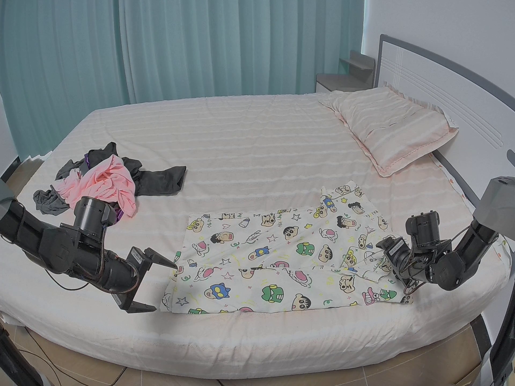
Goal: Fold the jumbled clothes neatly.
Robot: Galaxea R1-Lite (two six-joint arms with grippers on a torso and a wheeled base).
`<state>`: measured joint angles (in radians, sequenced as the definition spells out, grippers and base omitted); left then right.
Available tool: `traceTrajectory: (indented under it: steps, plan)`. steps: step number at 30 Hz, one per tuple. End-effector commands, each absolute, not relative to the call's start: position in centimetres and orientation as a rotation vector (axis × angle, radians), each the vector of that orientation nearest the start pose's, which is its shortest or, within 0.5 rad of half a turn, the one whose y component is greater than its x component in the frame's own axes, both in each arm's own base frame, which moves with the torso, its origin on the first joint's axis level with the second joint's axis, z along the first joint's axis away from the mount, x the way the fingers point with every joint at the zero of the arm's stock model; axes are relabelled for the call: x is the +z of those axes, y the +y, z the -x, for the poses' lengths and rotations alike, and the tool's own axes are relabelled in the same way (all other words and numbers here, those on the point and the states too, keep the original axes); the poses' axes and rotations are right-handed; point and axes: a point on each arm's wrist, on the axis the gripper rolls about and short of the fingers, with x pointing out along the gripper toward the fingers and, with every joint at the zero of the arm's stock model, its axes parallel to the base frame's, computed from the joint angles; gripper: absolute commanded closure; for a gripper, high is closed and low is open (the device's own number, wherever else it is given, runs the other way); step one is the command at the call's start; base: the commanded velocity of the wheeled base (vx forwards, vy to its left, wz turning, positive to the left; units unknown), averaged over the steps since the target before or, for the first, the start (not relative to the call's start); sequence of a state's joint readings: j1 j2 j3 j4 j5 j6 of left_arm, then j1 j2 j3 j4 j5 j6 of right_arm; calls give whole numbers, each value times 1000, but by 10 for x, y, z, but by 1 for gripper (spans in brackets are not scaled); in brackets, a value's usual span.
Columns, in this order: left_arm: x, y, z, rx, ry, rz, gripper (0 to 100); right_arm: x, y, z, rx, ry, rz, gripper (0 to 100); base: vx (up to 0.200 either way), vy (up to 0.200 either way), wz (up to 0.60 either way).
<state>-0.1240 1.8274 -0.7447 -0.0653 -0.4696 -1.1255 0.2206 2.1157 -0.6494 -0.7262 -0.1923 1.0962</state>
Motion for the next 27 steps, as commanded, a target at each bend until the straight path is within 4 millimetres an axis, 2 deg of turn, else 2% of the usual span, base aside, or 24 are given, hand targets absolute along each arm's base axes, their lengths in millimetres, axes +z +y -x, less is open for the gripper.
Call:
traceTrajectory:
  steps: [1,13,25,26,27]
  plan:
    - [82,-45,-272,93,1232,1165,0,9,68,-322,-370,657,-894,0,0,0,0]
    - [80,-46,-273,90,1230,1163,0,8,72,-325,-330,624,-900,0,0,0,0]
    - [80,-46,-273,90,1230,1163,0,-5,70,-331,-352,641,-899,0,0,0,0]
    - [80,-46,-273,92,1229,1162,0,-6,69,-332,-358,642,-899,100,0,0,0]
    - [80,-46,-273,92,1229,1162,0,-6,69,-332,-358,642,-899,100,0,0,0]
